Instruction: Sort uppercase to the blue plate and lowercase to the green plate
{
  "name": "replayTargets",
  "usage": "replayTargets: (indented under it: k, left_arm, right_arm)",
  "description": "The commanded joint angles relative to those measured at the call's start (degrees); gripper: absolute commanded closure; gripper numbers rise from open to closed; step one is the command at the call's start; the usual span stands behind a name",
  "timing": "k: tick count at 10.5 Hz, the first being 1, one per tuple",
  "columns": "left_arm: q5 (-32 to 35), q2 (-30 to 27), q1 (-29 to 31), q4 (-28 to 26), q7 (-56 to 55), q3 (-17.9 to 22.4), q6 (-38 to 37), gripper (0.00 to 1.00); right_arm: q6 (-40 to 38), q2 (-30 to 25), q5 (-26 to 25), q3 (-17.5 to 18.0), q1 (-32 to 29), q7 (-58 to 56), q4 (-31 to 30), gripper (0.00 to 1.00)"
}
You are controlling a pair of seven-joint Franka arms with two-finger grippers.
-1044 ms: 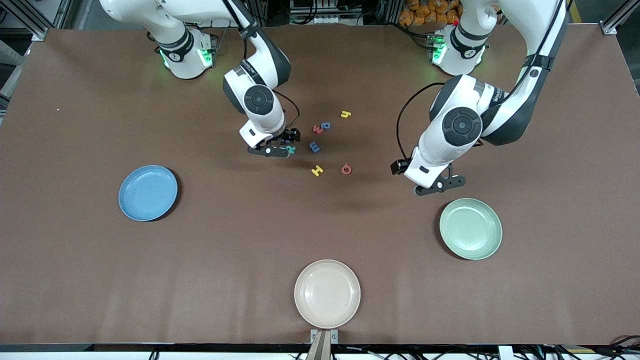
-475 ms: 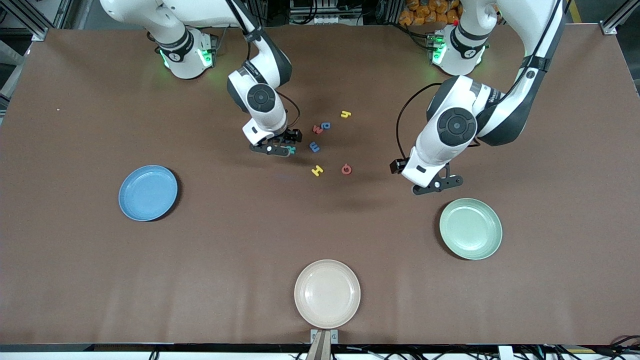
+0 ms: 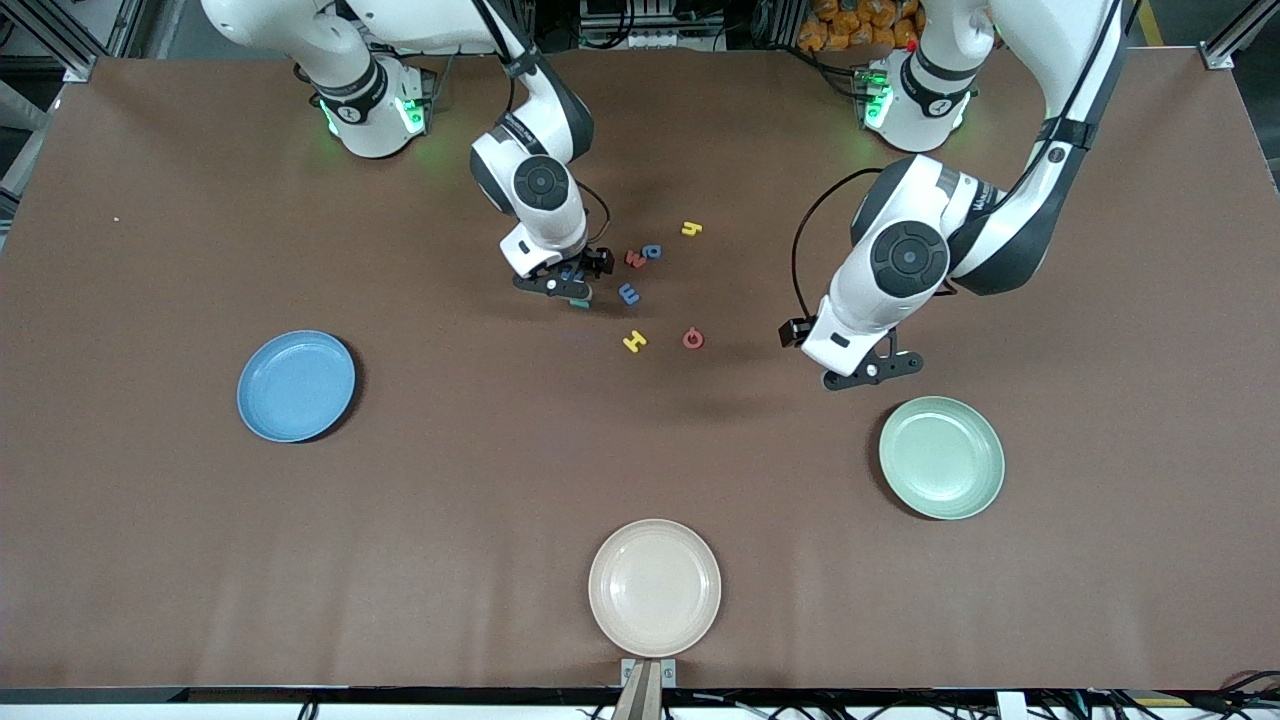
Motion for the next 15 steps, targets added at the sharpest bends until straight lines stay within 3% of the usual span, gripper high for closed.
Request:
replayTargets:
  k: [1,9,13,15]
  left_arm:
    - [1.6,0.1,-0.3,-0.2,-1.3,-0.2,1.4,0.0]
    - [1.6,0.8,-0.4,-0.2,-1.3,-0.2,1.5,0.0]
    - [2.3,0.8,-0.7,-0.1,-1.4,-0.2,1.7,0.0]
    - [2.3,1.6,-1.8,0.4,-3.2,-0.2,2.3,0.0]
  right_arm:
    - [0.8,-0.3,0.7,-0.6,-0.6,0.1,-1.1,0.0]
    - [3.5,0.5,0.8,-0.5,-0.6,0.8,-1.8,0.0]
    - [3.4,0.5,0.8,-0.5,-0.7,0.7,-1.7,0.35]
    - [3.1,0.4,0.9,-0.5,-0.7,0.8,-1.7,0.46]
